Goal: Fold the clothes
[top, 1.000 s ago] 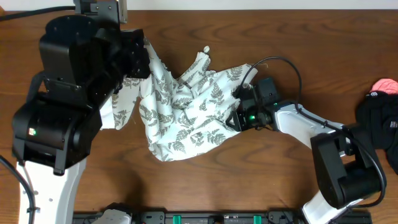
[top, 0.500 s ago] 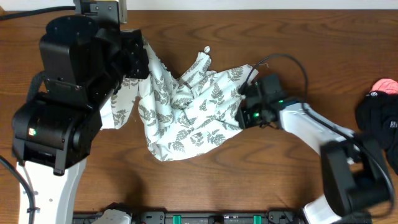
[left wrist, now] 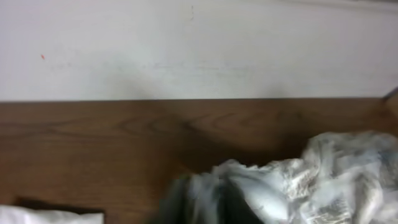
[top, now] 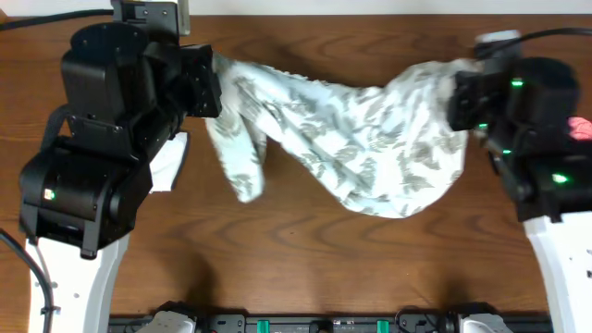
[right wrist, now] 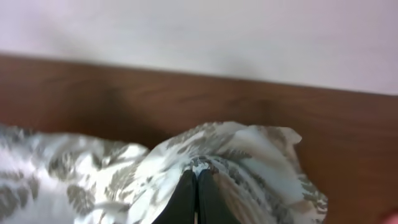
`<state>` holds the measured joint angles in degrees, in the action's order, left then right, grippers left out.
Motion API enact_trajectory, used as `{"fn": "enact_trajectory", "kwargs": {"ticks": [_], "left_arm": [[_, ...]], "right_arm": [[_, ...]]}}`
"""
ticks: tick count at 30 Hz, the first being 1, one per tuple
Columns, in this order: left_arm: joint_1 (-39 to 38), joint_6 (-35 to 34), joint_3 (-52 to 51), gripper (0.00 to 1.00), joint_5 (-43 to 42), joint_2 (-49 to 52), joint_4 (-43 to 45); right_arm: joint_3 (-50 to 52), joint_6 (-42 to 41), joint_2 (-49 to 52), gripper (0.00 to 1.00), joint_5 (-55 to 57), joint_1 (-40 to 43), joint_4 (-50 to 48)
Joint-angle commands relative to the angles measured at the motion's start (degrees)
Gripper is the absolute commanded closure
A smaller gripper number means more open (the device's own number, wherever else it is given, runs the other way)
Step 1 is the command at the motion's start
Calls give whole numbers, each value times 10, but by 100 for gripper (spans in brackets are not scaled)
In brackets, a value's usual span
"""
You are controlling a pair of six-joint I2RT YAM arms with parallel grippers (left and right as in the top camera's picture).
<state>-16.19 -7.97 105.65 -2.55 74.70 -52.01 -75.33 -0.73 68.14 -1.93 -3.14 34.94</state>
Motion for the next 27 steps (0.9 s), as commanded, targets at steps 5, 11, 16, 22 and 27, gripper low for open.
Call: {"fn": "enact_trajectory", "kwargs": {"ticks": [5, 11, 16, 22, 27], "left_arm": [[-1, 7, 4, 15, 7, 16, 3], [-1, 7, 4, 14, 7, 22, 4], [-1, 6, 4, 14, 6, 27, 4], [-1, 6, 4, 13, 4, 29, 4], [-1, 7, 4, 14, 1, 29, 7]], "right_arm": [[-101, 30, -14, 99, 39, 124, -17], [-172, 29, -9, 99, 6, 162, -75], [-210, -12, 13, 99, -187, 161, -66], [-210, -31, 59, 99, -292, 133, -59], [-210, -31, 106, 99, -367, 72, -37]]}}
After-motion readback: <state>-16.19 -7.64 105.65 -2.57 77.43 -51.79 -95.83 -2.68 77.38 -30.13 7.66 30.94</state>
